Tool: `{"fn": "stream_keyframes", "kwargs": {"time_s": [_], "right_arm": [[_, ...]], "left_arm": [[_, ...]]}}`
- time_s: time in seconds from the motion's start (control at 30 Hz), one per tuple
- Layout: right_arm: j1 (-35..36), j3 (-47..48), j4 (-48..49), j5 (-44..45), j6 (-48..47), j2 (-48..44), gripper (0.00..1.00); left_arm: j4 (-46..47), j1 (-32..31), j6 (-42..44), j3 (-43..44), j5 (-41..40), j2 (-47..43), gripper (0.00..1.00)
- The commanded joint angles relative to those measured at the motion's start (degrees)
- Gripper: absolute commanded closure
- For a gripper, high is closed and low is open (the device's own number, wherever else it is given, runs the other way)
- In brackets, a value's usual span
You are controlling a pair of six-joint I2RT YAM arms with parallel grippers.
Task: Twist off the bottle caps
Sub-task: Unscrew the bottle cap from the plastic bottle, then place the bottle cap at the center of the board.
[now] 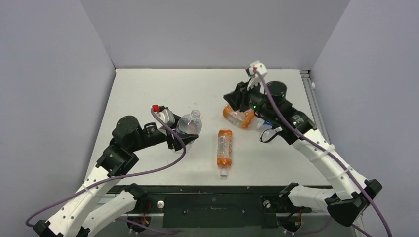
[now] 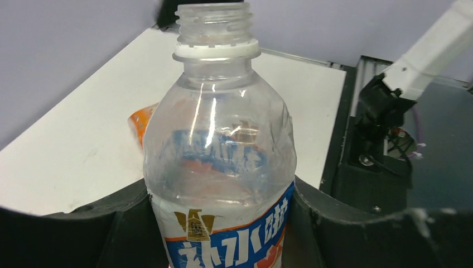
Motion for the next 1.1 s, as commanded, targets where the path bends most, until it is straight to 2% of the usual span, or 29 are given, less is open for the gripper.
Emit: {"fn": "stream_keyframes", "kwargs": {"time_s": [0.0,0.07,0.2,0.53,0.7,0.8,0.93,0.97,1.0,1.07], "right_arm": [[-2.7,-23.9,1.5,21.4,4.3,-5.1,1.00],[-3.5,-33.4,6.7,23.1,9.1,-7.7,1.00],[-3.6,-44.8,16.3,25.2,13.0,-7.8,1.00],[-3.7,-53.4,27.3,32.3,19.4,4.1,1.00],[-2.6,-58.4,30.7,33.8,23.2,5.3,0.75],[-1.1,-58.1,30.0,34.9,24.3,7.0,0.62],[0.5,-55.2,26.3,35.1,24.9,7.7,0.37],[0.8,-54.9,24.8,35.1,24.8,6.4,0.26],[0.9,-54.0,23.9,35.0,24.3,5.4,0.22],[0.9,-51.9,20.9,34.1,23.3,-0.1,0.21]], "left_arm": [[3.3,0.5,-0.8,-4.7,-10.5,-4.4,1.00],[5.3,0.6,-2.0,-6.7,-10.8,-6.0,1.00],[7.3,0.6,-3.6,-9.8,-10.6,-8.0,1.00],[9.0,0.6,-2.2,-11.7,-8.7,-10.8,1.00],[9.3,0.7,-2.7,-10.5,-7.4,-10.5,1.00],[9.9,0.7,-2.6,-10.4,-7.5,-10.2,1.00],[10.6,0.7,-2.7,-10.3,-7.2,-9.9,1.00],[10.7,0.7,-2.8,-10.2,-7.0,-9.8,1.00],[10.7,0.7,-2.8,-10.1,-6.9,-9.7,1.00],[10.9,0.7,-2.9,-9.8,-6.4,-9.4,1.00]]}}
